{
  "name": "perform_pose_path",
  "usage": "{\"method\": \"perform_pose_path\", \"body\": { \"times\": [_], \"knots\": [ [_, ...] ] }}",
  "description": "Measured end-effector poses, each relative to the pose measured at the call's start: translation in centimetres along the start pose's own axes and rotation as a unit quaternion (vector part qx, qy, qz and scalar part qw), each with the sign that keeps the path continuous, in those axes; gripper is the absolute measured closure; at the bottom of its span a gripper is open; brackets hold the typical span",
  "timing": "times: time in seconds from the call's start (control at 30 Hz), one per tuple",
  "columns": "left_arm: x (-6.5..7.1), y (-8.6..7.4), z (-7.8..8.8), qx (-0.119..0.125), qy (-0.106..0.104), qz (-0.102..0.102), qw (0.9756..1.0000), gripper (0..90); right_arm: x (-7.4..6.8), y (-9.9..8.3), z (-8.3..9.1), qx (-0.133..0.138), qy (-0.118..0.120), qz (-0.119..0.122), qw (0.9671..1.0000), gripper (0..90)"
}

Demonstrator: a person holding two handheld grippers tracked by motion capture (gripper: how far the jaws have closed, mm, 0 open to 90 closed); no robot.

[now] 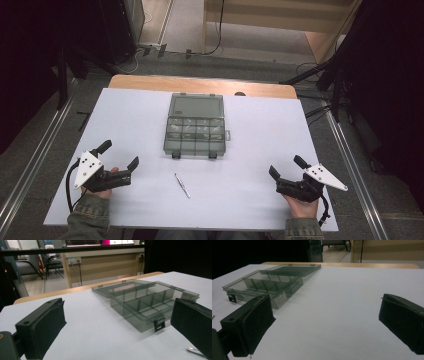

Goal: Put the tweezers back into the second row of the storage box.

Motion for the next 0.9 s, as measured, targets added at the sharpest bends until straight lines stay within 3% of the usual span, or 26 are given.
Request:
{"method": "perform_pose_path", "body": {
  "times": [0.13,0.27,0.3,0.4,0.9],
  "knots": [
    [0.5,0.2,0.1,0.003,-0.009,-0.006,0.9999,0.0,0.0,-0.2,0.0,-0.012,0.001,-0.012,0.9999,0.3],
    [0.2,0.0,-0.1,-0.001,-0.007,-0.002,1.0,0.0,-0.3,-0.4,-0.3,-0.031,0.0,0.008,0.9995,0.2],
    [0.0,0.0,-0.1,0.001,-0.002,0.003,1.0,0.0,-0.5,-0.7,-0.4,-0.046,-0.001,0.024,0.9987,0.2],
    [-0.2,0.2,0.1,0.007,0.002,0.007,0.9999,0.0,-0.9,-1.1,-0.7,-0.062,0.008,0.029,0.9976,0.2],
    [-0.1,0.2,0.3,0.009,0.0,0.005,1.0,0.0,-1.9,-0.8,-0.9,-0.066,0.025,0.032,0.997,0.2]
  ]
}}
Point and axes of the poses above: each handheld gripper's, and its own axes: z roughly backward along the jaws, y roughly out of its top, x roughly to its right, the point moved 7 cm from there along -z, roughly forward along the jaws, and after that the axes turned 13 degrees about -z, right-handed, at the moved point
